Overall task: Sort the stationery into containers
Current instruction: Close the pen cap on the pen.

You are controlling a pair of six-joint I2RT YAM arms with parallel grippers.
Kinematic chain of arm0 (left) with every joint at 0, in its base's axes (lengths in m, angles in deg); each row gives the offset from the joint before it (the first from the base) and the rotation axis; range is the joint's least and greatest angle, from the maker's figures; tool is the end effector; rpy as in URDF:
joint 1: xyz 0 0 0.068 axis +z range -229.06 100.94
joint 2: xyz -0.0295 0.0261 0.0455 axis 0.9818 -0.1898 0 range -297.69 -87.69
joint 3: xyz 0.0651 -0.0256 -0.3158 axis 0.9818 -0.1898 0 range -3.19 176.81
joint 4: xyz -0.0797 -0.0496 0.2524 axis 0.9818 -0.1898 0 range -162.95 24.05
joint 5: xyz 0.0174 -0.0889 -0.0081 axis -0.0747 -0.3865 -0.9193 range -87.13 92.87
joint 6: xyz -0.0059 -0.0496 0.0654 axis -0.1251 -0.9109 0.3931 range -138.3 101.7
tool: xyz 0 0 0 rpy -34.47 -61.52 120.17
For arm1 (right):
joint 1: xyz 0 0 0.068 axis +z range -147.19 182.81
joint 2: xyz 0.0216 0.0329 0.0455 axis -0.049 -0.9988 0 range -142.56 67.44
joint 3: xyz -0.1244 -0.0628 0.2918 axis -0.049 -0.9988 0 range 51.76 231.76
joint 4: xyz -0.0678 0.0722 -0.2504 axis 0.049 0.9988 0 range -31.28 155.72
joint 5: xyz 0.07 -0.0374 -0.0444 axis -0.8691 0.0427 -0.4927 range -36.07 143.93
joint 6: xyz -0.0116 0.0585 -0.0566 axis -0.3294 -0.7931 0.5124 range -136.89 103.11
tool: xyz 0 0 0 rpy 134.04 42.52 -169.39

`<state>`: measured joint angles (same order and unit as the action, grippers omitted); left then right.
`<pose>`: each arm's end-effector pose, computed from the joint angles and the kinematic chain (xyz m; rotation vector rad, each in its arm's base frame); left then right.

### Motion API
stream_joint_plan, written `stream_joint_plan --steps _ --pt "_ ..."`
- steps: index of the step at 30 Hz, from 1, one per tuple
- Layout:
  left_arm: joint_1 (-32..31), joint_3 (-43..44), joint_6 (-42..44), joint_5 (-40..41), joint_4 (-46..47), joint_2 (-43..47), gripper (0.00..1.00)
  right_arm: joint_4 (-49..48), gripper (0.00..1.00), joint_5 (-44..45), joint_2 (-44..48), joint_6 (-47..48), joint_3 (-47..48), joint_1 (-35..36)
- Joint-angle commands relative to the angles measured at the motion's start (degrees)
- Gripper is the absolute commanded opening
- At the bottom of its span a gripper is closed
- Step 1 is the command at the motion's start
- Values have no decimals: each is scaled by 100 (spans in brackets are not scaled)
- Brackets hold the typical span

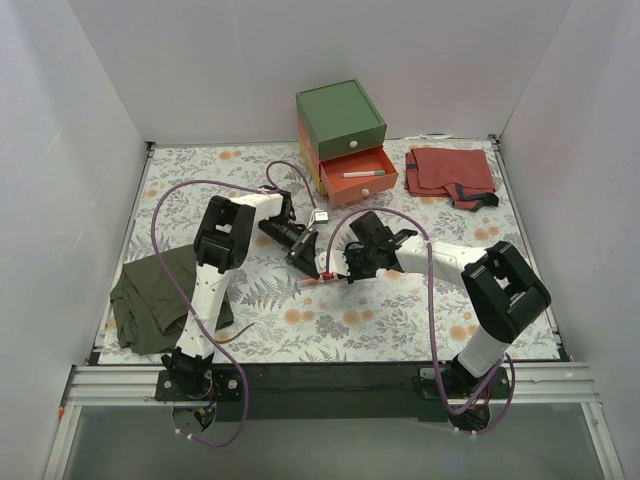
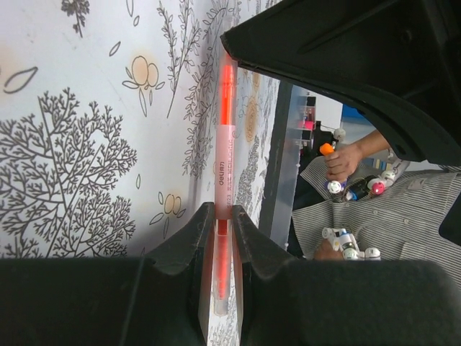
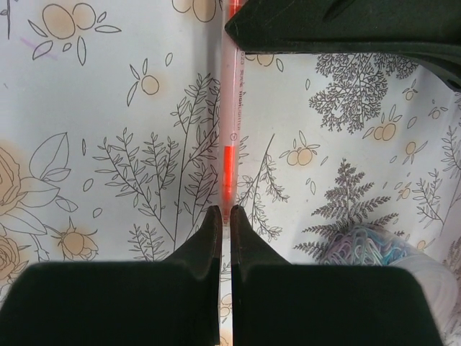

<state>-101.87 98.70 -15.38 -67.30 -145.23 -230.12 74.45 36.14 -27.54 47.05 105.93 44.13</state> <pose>0.3916 -0.2378 0.1018 -0.0843 -2.1301 1.3533 0.2536 0.2520 0.1895 -2.0596 1.4249 0.2364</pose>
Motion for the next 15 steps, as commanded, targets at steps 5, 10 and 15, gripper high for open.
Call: stream_joint_plan --steps 5,10,15 --pt "-136 -55 86 -243 -34 172 0 -17 1 -832 -196 -663 576 157" --pt "-189 -255 95 108 289 338 0 246 1 -1113 -434 -945 911 140" --pt "-224 -958 -1 881 966 918 0 475 1 -1368 -530 -1401 946 78"
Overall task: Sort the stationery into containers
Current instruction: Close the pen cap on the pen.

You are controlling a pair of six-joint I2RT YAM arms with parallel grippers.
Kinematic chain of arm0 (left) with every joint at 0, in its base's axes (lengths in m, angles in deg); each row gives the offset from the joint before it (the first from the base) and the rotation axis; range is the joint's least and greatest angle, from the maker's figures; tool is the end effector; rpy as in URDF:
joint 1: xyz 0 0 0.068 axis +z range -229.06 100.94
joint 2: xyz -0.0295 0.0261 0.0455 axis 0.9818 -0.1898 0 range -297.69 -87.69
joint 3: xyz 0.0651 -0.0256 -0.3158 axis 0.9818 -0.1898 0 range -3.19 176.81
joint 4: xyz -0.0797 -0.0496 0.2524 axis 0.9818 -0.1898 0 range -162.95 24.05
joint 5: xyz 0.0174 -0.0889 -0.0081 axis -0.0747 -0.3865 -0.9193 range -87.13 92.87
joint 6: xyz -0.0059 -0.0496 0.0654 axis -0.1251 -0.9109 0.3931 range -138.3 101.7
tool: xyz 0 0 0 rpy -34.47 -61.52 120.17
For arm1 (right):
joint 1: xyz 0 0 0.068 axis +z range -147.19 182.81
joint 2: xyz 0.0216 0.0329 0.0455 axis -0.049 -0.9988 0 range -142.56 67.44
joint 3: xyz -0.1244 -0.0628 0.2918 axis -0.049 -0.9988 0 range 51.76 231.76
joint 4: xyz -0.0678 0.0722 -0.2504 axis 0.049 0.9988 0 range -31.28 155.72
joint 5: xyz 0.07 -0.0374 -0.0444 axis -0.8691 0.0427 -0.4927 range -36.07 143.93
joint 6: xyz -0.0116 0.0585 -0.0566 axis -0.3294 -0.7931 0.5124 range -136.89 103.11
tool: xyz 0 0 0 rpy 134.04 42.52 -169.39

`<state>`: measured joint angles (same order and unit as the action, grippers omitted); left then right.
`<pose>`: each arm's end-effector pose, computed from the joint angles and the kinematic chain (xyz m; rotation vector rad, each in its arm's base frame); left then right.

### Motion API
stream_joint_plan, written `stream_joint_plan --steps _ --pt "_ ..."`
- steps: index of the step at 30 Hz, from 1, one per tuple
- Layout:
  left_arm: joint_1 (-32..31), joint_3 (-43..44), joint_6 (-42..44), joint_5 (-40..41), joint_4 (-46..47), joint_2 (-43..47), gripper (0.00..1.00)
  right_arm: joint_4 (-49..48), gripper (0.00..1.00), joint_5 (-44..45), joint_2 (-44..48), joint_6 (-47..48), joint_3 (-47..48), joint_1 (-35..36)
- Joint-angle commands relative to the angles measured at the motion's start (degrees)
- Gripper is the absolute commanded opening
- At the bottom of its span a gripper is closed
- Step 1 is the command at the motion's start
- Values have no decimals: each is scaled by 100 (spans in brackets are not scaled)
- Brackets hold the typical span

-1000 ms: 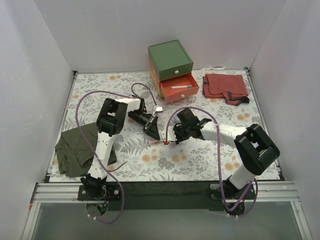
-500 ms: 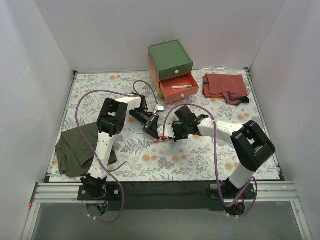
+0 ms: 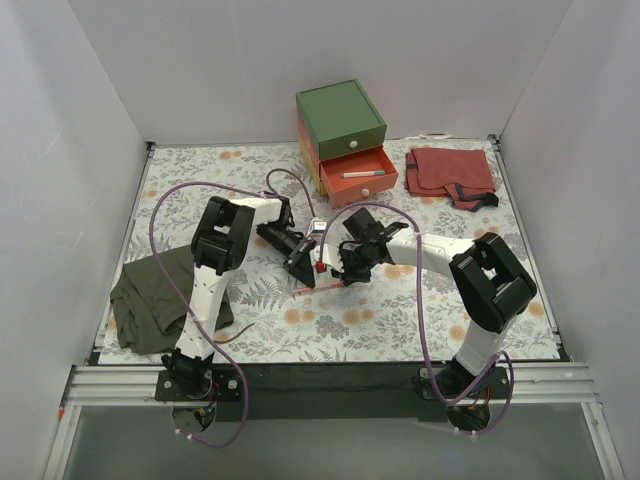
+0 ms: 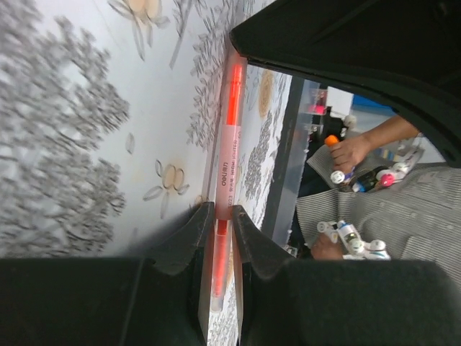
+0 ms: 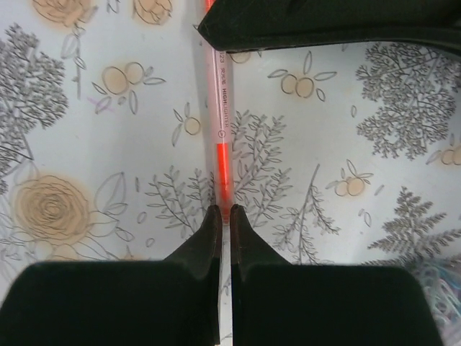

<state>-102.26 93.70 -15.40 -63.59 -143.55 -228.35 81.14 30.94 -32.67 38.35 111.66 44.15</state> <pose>0.3744 -0.2319 0.0943 -0.0986 -2.1545 1.2628 0.2609 0.2667 0.1826 -2.0169 1.6260 0.4461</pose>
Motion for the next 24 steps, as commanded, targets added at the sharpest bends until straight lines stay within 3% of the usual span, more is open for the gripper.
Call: stream_joint_plan --steps 1,13,24 --pt "-193 -581 9 615 999 820 0 -167 1 -883 -34 -610 373 67" --pt "-281 -1602 -17 2066 1967 1550 0 158 1 -909 -588 -1480 540 -109" --pt "-378 -1787 1 2436 2153 1691 0 184 1 -805 -579 -1561 347 -179"
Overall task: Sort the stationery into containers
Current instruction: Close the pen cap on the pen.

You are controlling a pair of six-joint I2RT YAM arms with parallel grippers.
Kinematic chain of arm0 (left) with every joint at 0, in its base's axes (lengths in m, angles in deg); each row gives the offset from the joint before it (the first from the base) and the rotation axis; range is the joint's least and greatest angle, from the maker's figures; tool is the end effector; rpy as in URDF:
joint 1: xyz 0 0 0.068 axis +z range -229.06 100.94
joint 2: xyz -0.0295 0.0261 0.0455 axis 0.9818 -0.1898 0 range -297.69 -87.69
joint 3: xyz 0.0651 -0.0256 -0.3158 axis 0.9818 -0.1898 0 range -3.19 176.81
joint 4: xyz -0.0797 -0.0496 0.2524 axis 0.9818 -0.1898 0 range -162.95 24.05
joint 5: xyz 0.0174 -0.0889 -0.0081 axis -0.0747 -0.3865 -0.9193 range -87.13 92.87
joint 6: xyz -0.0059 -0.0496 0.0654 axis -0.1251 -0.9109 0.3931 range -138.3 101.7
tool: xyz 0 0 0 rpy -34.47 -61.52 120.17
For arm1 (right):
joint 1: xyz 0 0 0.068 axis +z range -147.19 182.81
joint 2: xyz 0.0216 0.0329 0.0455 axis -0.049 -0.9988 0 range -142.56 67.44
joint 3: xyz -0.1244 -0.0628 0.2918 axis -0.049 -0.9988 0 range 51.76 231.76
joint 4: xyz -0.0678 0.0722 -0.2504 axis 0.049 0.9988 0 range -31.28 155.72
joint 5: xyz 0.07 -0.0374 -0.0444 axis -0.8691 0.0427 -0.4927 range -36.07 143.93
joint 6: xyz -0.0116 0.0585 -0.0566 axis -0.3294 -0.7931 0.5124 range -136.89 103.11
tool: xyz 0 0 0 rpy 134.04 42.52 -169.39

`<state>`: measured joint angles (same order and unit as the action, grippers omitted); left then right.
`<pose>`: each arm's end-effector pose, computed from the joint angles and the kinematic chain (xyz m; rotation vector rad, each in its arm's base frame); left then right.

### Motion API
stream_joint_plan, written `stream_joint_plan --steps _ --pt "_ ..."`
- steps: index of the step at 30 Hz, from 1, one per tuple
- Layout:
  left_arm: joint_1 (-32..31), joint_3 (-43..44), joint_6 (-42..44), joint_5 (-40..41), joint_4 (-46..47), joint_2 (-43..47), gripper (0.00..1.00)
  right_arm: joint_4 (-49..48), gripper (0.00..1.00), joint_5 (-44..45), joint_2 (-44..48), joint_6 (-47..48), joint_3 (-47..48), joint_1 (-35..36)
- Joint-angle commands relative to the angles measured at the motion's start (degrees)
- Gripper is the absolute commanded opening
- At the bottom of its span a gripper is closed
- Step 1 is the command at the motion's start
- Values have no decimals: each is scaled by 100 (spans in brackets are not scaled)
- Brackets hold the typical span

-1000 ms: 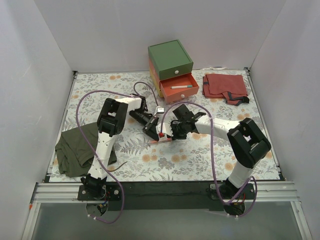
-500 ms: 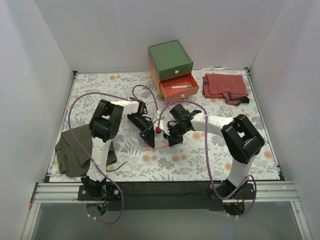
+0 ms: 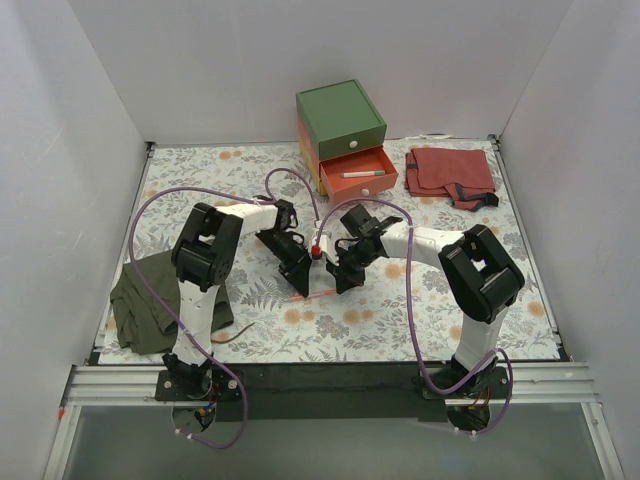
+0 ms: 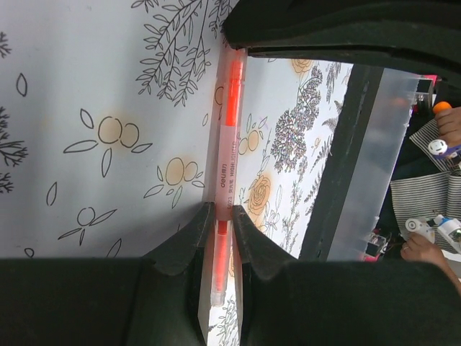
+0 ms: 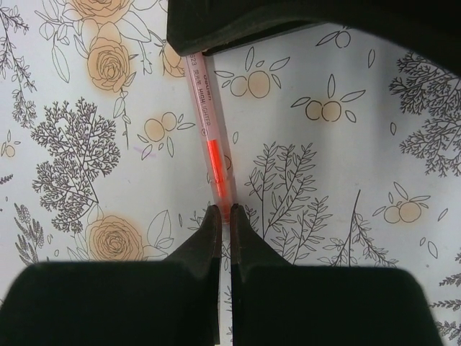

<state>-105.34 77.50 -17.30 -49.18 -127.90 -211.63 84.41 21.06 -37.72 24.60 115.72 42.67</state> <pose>0.3257 -0.2238 0.1319 -0.4268 -2.4432 1.1068 0.2710 0.2769 0.1734 -1.8361 1.8930 0.7687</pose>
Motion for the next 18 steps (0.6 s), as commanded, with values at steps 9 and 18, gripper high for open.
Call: stream_joint_plan --steps 9,18 --pt "44 0 577 740 227 -112 0 -135 1 851 444 1052 -587 -22" --pt "44 457 630 415 8 -816 0 -512 1 975 444 1528 -903 136"
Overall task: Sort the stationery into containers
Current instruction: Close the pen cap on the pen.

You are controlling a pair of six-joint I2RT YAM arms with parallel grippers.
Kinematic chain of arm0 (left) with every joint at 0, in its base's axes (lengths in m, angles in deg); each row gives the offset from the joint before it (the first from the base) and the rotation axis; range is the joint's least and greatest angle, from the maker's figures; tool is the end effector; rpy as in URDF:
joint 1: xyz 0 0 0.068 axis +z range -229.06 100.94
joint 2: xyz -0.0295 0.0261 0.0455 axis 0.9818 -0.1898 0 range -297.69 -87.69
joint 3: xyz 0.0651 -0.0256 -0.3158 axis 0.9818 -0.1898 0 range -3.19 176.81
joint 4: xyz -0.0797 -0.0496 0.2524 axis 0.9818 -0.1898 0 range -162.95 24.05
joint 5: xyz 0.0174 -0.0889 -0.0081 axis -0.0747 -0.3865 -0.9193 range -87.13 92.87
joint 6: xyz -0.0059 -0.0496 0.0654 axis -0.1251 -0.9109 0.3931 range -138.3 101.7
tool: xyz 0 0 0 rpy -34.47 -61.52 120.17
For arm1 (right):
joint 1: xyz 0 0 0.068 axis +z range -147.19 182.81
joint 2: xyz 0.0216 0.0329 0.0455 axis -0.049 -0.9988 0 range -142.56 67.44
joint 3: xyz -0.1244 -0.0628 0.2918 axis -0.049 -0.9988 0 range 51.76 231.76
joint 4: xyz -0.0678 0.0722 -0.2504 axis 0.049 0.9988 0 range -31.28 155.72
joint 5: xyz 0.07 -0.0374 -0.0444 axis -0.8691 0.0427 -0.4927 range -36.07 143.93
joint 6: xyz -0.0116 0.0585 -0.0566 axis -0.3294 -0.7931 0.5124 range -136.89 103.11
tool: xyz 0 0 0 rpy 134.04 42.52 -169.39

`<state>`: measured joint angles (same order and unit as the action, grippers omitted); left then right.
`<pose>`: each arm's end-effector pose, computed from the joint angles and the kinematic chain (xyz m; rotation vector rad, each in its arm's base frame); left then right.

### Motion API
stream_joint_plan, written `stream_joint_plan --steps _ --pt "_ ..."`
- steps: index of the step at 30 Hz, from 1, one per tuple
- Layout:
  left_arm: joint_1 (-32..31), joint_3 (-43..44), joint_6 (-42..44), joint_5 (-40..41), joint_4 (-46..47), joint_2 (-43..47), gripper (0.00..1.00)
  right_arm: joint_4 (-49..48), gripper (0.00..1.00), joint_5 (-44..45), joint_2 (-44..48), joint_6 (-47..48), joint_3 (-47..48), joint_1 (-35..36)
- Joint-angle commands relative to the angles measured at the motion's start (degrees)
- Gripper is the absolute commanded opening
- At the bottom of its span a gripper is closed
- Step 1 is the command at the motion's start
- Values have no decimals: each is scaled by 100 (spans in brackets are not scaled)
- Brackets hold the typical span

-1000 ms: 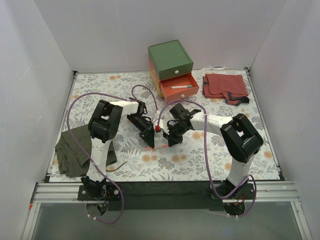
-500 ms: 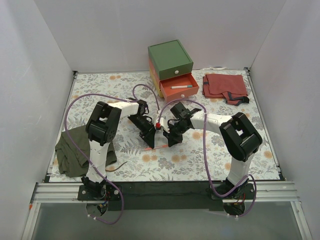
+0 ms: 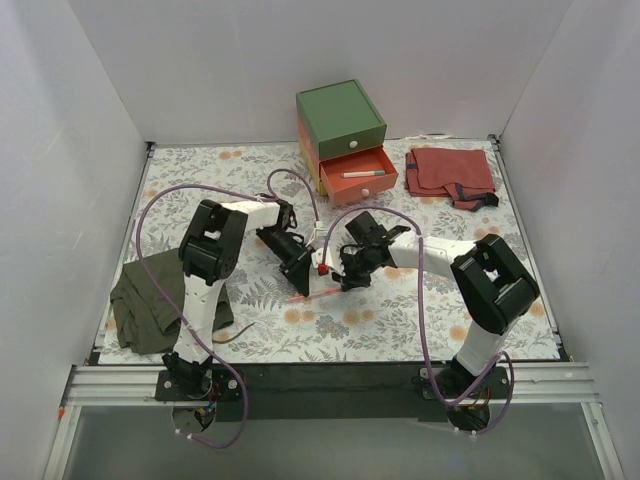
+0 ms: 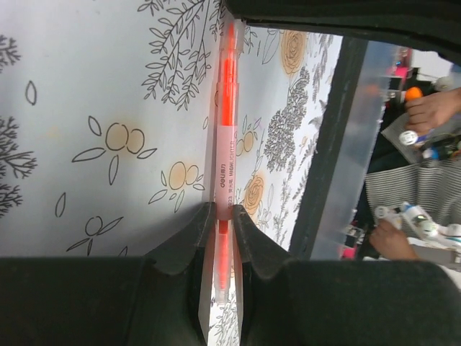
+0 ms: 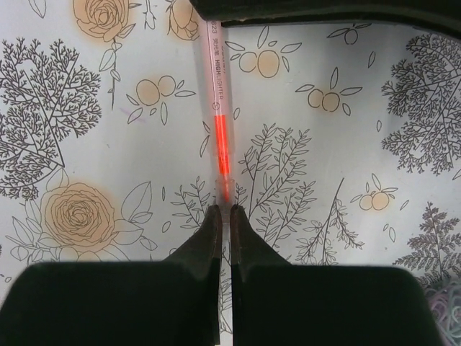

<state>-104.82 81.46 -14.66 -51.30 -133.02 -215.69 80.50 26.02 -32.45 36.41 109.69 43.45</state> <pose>0.3346 -0.2260 0.1236 -0.3945 -2.3745 1.1201 0.2541 0.2622 0.1769 -1.9880 1.6512 0.5708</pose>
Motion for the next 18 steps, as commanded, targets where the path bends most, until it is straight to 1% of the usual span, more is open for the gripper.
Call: stream_joint_plan --steps 1,4,8,12,17,18 --pt "-26 79 357 697 572 -436 0 -182 1 461 -83 348 -317 66" --pt "-35 201 278 715 712 -488 0 -358 1 365 40 418 -449 163" --pt "-52 456 295 671 598 -707 0 -420 1 259 -56 85 -274 242" --pt "-52 676 181 592 616 -918 0 -763 1 293 -47 163 -326 365" --pt "-52 896 5 241 546 -1156 0 -763 1 268 -39 146 -344 383" --pt "-52 983 -56 66 511 -1217 0 -772 1 241 -21 111 -353 409"
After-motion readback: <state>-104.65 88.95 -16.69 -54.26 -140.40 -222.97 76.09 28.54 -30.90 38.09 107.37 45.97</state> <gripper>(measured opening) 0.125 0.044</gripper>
